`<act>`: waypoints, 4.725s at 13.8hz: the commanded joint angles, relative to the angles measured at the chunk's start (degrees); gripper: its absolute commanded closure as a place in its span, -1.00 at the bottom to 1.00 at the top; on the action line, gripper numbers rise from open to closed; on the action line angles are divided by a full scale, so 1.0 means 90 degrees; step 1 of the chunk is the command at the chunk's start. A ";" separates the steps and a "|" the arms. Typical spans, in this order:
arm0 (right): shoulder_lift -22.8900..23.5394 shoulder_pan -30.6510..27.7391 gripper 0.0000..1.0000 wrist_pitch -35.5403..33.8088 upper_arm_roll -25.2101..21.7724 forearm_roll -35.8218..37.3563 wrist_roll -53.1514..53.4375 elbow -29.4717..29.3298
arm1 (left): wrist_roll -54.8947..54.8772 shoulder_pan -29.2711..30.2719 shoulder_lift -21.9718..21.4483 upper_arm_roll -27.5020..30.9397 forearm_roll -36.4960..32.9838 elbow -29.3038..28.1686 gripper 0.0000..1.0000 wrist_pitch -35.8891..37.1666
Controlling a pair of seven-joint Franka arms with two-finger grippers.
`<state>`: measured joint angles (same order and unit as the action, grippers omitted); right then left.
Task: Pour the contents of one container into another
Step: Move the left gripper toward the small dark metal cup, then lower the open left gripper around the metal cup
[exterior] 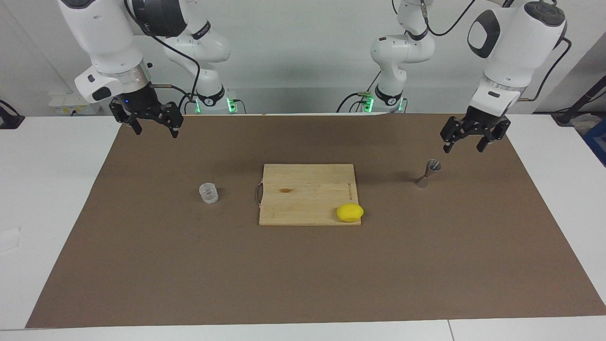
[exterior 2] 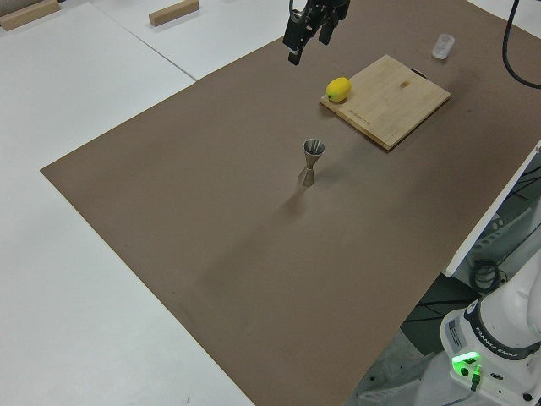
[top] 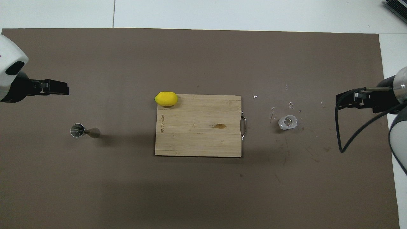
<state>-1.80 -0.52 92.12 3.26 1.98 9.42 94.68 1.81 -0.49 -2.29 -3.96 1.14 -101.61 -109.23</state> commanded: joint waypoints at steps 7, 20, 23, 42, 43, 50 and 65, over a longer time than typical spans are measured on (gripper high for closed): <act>-0.0045 -0.0079 -1.00 -0.0080 0.0058 0.0063 0.0096 0.0008 | 0.0013 -0.0405 -0.0068 0.0011 -0.0029 -0.0390 -1.00 -0.1086; -0.0045 -0.0079 -1.00 -0.0089 0.0058 0.0063 0.0087 0.0008 | -0.0446 -0.0698 -0.0126 -0.0028 -0.0029 -0.0478 -1.00 -0.0656; -0.0045 -0.0079 -1.00 -0.0080 0.0058 0.0063 0.0087 0.0008 | -0.0523 -0.0902 -0.0146 -0.0029 -0.0039 -0.0497 -1.00 -0.0647; -0.0045 -0.0079 -1.00 -0.0080 0.0058 0.0053 0.0087 0.0008 | -0.4280 0.0307 -0.0253 0.0098 0.1842 -0.0517 -1.00 0.0474; -0.0045 -0.0079 -1.00 -0.0089 0.0058 0.0053 0.0087 0.0008 | -0.4419 0.0424 -0.0253 0.0098 0.2252 -0.0507 -1.00 0.0757; -0.0045 -0.0079 -1.00 -0.0080 0.0058 0.0063 0.0087 0.0008 | -0.7013 0.1596 0.0019 0.0098 0.4295 -0.0488 -1.00 0.1647; -0.0045 -0.0078 -1.00 -0.0080 0.0058 0.0063 0.0087 0.0017 | -1.2846 0.3265 0.1347 0.0098 0.6143 -0.1426 -1.00 0.2887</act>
<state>-1.80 -0.53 92.12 3.26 1.98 9.42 94.68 -108.51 25.80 7.14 -2.70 54.86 -115.21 -86.39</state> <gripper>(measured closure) 0.000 0.000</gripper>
